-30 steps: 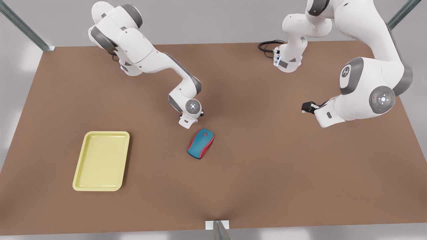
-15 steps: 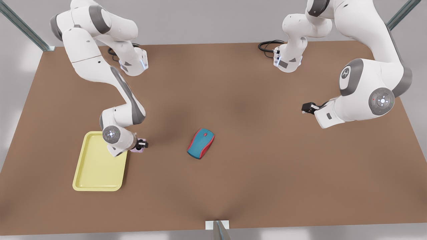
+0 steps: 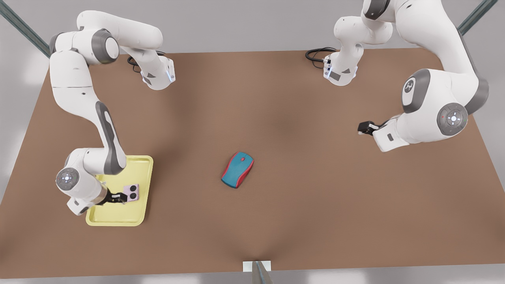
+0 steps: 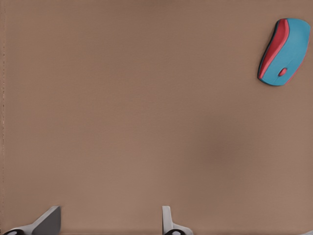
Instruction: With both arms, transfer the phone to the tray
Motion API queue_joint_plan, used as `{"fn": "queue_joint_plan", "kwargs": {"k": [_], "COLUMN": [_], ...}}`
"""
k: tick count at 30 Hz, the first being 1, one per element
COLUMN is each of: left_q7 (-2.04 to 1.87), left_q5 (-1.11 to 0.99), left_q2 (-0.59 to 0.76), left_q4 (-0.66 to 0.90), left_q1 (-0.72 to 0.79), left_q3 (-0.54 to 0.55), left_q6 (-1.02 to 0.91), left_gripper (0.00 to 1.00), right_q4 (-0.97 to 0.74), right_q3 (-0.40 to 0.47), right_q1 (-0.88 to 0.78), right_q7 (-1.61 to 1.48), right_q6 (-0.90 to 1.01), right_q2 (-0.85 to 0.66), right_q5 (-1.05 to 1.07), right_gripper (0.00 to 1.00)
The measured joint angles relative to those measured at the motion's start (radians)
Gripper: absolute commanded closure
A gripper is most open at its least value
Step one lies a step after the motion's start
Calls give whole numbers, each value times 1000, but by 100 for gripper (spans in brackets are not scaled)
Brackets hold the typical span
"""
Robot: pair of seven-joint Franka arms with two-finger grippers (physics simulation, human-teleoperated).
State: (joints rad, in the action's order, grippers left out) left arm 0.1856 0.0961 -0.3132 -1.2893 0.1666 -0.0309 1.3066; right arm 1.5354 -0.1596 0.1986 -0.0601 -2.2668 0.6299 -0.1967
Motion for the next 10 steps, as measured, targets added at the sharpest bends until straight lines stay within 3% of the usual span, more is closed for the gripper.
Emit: {"fn": "queue_joint_plan", "kwargs": {"k": [5, 10], "left_q7": [-2, -4], "left_q5": [-88, -129], "left_q2": [69, 74], "left_q4": [-48, -55], "left_q1": [4, 8], "left_q3": [-6, -6], "left_q6": [31, 46], "left_gripper": [0, 0], "right_q4": [-13, 60], "right_q3": [-34, -32], "right_q1": [-213, -228], "right_q7": [-8, 25], "right_q6": [295, 415], "right_q2": [-377, -418], "right_q5": [35, 100], "right_gripper": [0, 0]}}
